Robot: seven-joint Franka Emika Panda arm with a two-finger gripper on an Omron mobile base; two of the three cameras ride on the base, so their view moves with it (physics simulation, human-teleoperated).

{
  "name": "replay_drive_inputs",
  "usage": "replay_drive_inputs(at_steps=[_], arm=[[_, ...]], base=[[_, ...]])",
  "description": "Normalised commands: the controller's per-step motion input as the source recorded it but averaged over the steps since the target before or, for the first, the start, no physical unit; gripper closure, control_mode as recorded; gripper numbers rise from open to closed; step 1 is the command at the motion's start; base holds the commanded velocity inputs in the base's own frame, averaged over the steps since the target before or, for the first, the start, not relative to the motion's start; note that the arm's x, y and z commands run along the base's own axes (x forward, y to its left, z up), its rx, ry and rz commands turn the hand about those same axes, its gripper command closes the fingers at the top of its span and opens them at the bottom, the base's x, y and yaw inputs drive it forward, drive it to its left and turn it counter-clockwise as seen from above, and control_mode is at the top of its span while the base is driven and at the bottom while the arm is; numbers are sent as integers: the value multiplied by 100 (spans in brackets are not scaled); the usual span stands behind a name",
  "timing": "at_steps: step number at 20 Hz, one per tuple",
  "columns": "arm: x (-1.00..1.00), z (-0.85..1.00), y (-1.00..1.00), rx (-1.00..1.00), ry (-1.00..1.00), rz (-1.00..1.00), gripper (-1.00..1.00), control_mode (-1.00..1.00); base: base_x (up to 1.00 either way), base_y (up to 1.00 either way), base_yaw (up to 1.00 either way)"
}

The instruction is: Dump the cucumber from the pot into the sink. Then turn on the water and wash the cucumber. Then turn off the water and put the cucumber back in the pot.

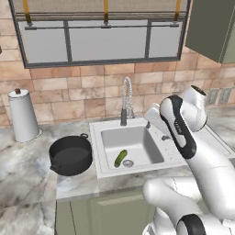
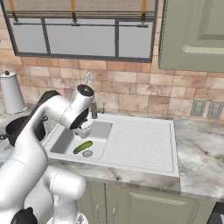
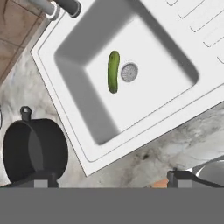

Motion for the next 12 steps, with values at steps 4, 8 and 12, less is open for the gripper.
replay_drive_inputs(at_steps=[4, 8, 12], arm=[[8, -3, 76, -15, 5, -4, -100, -100], [28, -16, 47, -17, 6, -7, -100, -100], [37, -25, 26, -19, 5, -9, -100, -100]], base=[[0, 0, 0], [0, 0, 0], [0, 0, 0]])
